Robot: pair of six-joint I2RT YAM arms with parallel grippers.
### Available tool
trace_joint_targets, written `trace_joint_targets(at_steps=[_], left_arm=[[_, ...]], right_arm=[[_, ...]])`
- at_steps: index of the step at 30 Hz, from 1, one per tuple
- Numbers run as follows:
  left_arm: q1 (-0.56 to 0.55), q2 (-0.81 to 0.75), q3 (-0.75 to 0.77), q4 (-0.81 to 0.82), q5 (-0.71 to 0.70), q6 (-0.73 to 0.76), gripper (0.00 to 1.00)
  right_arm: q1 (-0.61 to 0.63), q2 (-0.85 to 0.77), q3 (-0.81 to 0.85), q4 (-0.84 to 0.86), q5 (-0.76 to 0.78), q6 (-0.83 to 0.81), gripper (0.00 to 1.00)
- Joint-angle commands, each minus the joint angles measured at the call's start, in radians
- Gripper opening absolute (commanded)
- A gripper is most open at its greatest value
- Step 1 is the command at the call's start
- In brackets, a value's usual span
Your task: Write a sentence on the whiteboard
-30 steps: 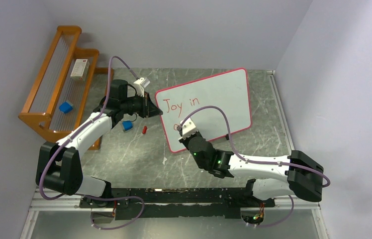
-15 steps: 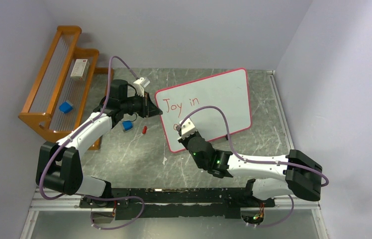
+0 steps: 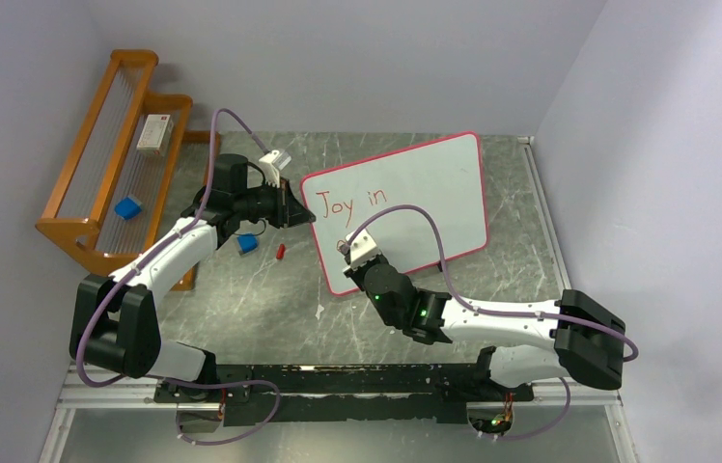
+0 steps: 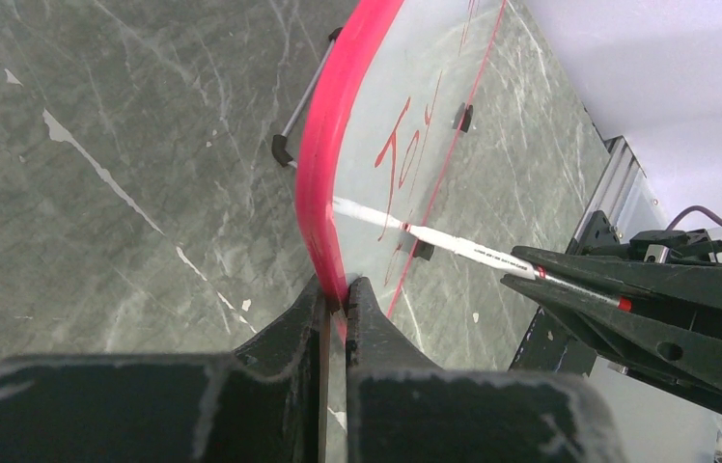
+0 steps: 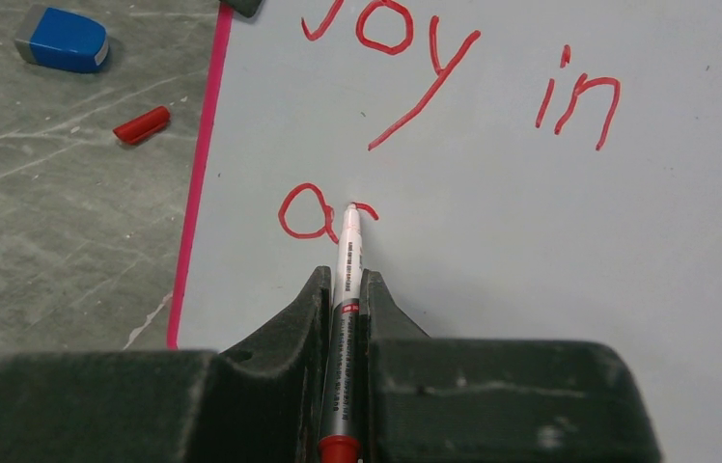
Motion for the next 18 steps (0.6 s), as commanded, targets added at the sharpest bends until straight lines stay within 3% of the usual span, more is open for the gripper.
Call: trace_joint_targets(at_steps=[1,18], left_arm=[[-0.010,0.034,-0.004,-0.039,-0.078,0.052,0.05],[-0.010,0.036,-0.002,-0.044,-0.081,0.055,0.05]], right_arm=[[-0.010,-0.005,0.010,-0.048,-0.021,0.027,0.00],[-0.011,-0.037,-0.008,-0.120,0.016,0.057,0.00]])
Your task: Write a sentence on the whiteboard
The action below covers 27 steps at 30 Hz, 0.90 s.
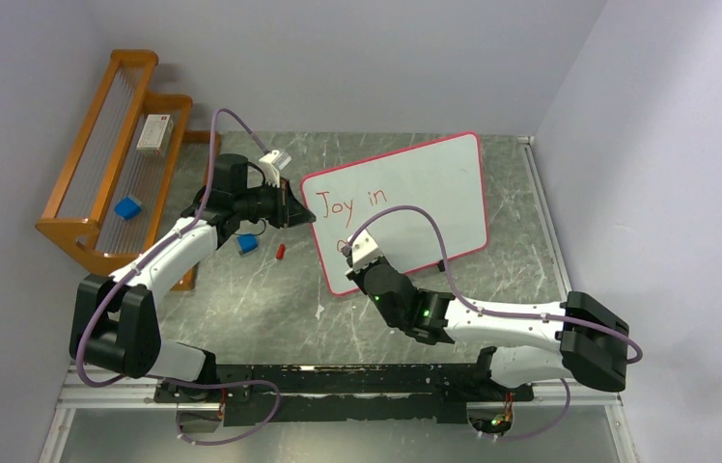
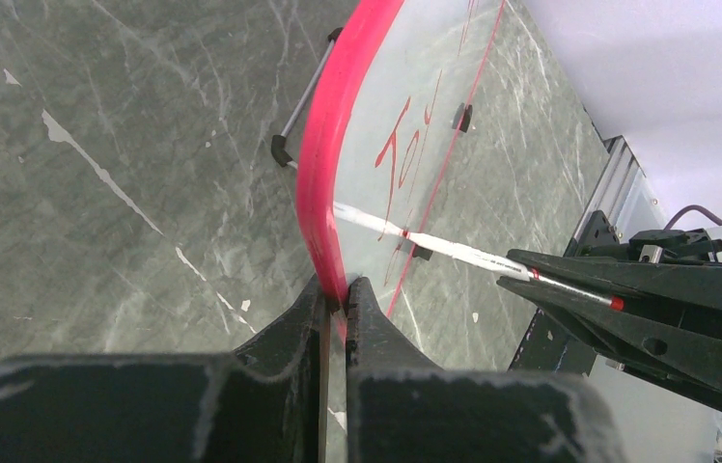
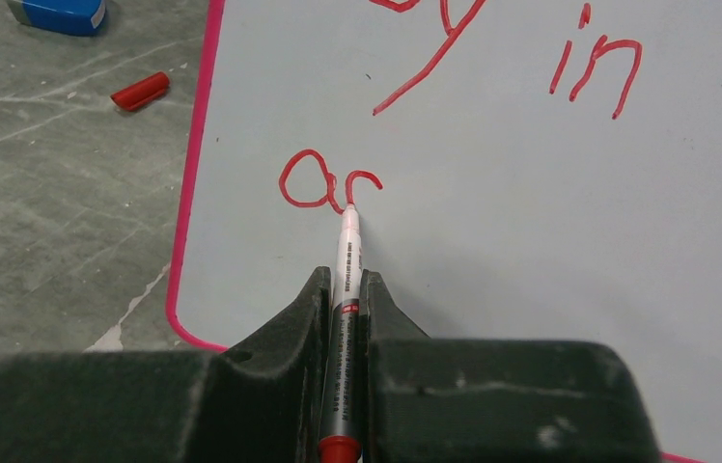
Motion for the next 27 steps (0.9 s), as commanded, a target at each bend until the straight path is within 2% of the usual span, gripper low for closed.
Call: trace_joint_targets(at_steps=[1,27], left_arm=[[-0.010,0.037,-0.002,-0.044,-0.083,0.055,0.05],[-0.011,0.040,-0.001,-0.044,-0.083,0.055,0.05]], right_arm=[[-0.011,-0.012,-0.008,-0.026,0.037,0.014,0.00],[-0.019,-0.079,0.004,0.040,0.049,-0.036,0.00]])
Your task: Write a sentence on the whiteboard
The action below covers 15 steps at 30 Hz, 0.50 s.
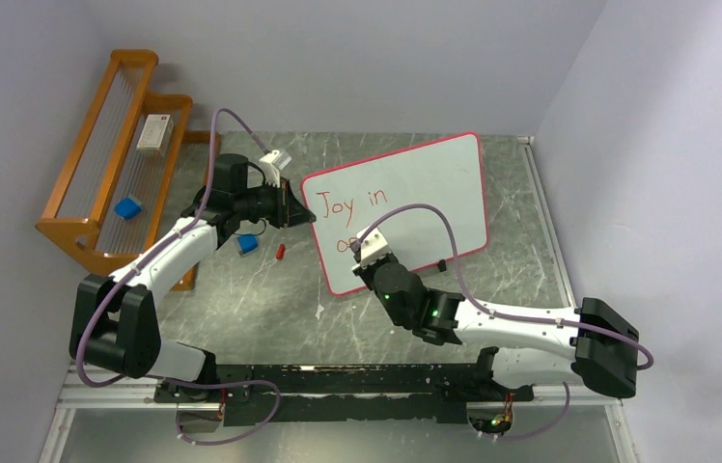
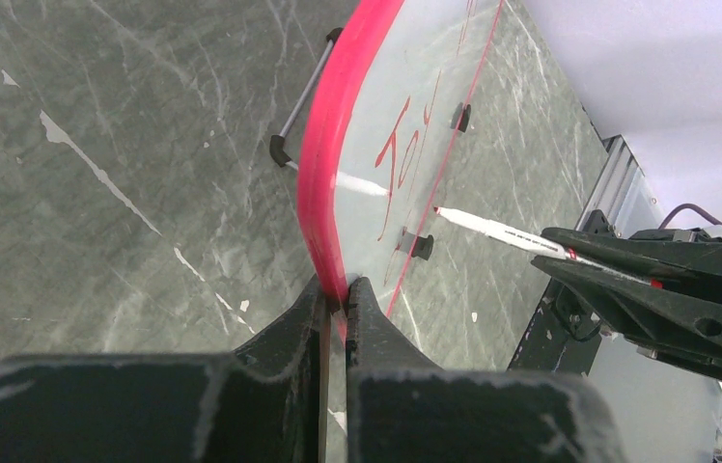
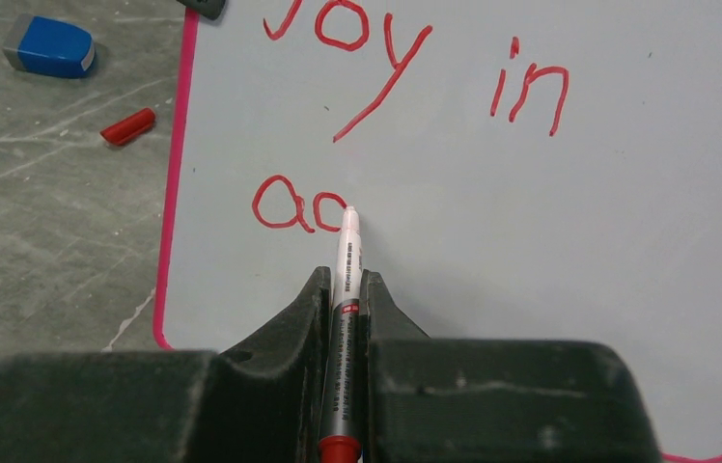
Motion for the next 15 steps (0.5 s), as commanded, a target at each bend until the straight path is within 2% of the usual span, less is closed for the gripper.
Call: trace_joint_targets(at_steps=[1,15], left_arm=[[-0.010,0.040,-0.003,-0.043,-0.083,0.055,0.05],[-0.010,0.040,-0.003,-0.043,-0.081,0.056,0.05]], right_arm=[[-0.015,-0.004,0.010,0.054,0.023,-0.025,0.00],[-0.037,0.049,0.036,0.136,-0.004,-0.055,0.00]])
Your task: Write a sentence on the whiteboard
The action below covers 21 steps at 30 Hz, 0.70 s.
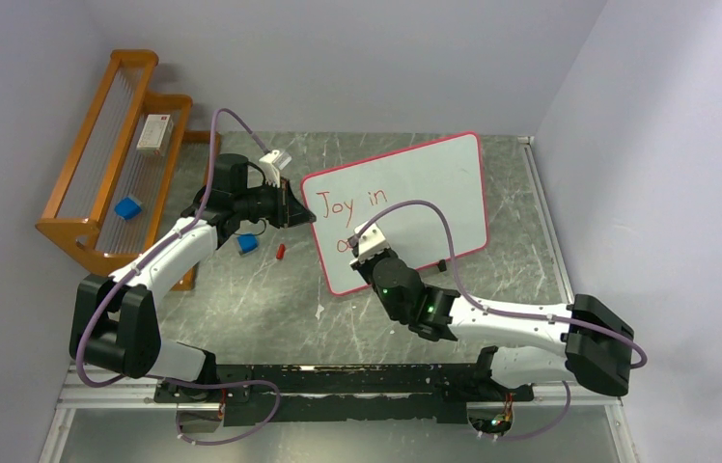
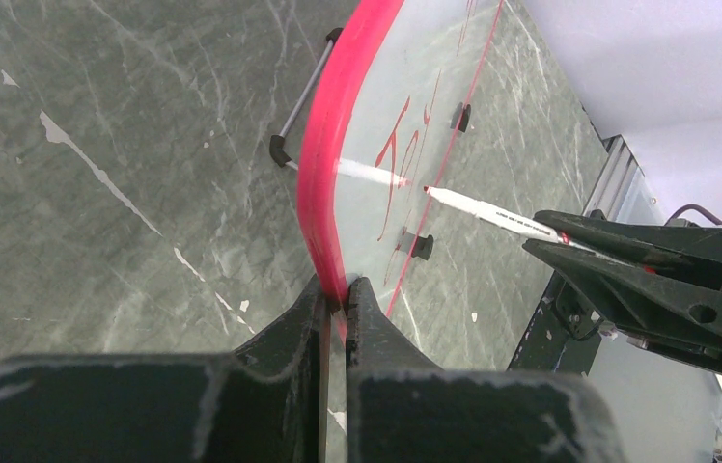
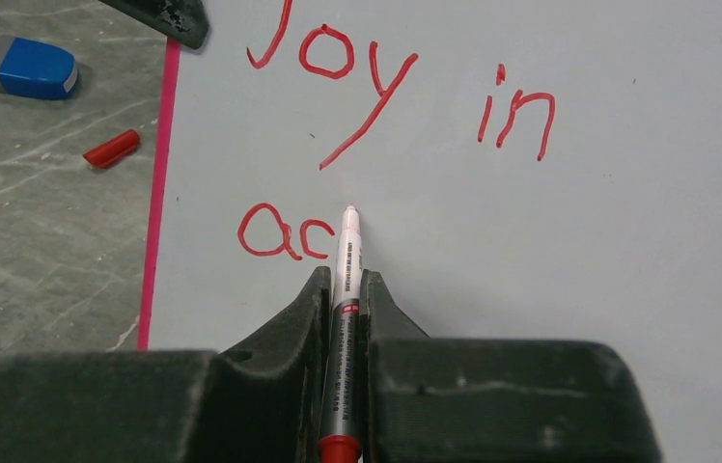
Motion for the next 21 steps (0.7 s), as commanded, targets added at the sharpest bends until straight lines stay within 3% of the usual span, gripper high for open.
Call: trace_joint_targets(at_steps=[1,13,21], left_arm=[[-0.010,0.040,-0.003,-0.043,-0.081,0.055,0.05],[-0.010,0.039,-0.003,-0.043,-0.082,0.056,0.05],[-0.010,0.039,-0.003,-0.044,-0.084,0.055,0.05]], right_arm=[[-0.006,0.010,0.030,0.065,0.003,-0.013,0.00],[-0.025,0.042,0.036,0.082,0.002,-0.018,0.00],[-0.027,0.038,0.044,-0.003,-0.010,0.017,0.00]])
